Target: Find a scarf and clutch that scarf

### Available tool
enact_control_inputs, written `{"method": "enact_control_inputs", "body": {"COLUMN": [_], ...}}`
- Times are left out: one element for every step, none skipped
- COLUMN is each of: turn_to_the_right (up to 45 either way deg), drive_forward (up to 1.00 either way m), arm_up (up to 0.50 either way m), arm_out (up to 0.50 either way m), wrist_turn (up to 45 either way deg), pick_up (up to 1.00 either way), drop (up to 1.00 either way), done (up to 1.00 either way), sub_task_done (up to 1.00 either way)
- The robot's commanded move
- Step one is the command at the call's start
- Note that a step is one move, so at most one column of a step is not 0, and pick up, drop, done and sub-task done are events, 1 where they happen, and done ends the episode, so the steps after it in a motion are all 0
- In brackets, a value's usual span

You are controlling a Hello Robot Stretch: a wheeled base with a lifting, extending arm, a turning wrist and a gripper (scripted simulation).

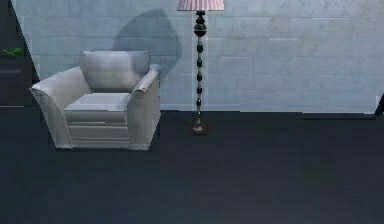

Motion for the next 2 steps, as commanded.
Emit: {"method": "enact_control_inputs", "body": {"turn_to_the_right": [-45.0,-3.0], "drive_forward": [0.00,0.00], "arm_up": [0.00,0.00], "arm_out": [0.00,0.00], "wrist_turn": [0.0,0.0], "pick_up": [0.00,0.00], "drop": [0.00,0.00], "done": [0.00,0.00], "sub_task_done": [0.00,0.00]}}
